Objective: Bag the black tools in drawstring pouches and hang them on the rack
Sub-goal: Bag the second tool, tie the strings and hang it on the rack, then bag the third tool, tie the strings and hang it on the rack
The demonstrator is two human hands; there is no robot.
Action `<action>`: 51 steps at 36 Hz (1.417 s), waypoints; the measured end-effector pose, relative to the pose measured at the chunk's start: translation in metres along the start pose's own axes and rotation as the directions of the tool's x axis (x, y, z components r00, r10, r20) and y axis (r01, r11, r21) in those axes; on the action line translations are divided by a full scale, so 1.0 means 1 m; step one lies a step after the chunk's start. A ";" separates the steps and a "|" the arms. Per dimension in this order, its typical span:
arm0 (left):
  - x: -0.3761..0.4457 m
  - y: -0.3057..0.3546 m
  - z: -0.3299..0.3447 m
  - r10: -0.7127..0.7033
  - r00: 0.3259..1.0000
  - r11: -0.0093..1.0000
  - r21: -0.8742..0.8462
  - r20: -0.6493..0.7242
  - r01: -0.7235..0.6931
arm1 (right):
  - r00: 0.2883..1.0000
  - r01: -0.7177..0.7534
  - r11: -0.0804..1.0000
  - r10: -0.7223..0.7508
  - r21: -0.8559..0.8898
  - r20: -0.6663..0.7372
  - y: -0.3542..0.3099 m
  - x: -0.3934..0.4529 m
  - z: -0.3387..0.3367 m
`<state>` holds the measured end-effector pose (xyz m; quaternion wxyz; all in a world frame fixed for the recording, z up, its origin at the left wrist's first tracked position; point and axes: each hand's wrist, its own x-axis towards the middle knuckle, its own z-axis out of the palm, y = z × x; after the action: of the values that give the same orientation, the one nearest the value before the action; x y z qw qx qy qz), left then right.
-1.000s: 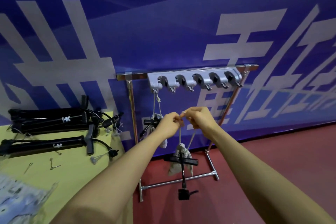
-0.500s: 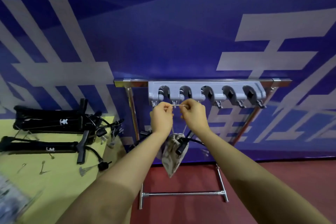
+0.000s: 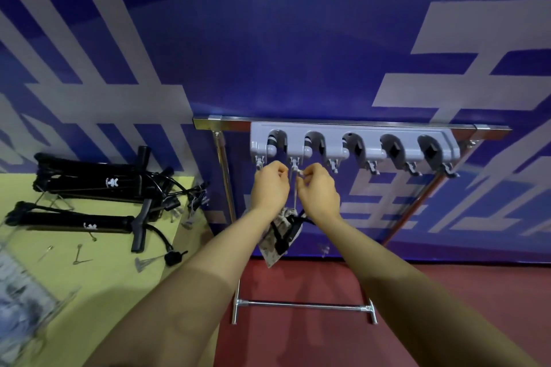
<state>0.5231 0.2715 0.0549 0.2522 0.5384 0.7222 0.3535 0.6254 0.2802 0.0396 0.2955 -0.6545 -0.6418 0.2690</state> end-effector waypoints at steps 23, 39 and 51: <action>-0.054 -0.120 -0.181 -0.028 0.998 0.987 0.157 -0.065 0.038 | 0.963 0.158 0.985 -0.168 0.065 0.208 -0.120 -0.093 0.103; -0.095 -0.320 -0.348 -0.251 0.967 0.949 0.185 -0.041 0.254 | 0.873 0.187 0.981 -0.194 0.060 0.448 -0.228 -0.194 0.305; -0.120 -0.405 -0.364 -0.323 0.940 0.919 0.272 0.109 0.284 | 0.599 0.319 0.942 -0.116 -0.103 0.792 -0.230 -0.228 0.378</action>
<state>0.0445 0.0004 -0.0368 0.2879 0.4725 0.8148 0.1733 0.1845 0.0681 -0.0554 -0.0583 -0.4205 -0.8081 0.4084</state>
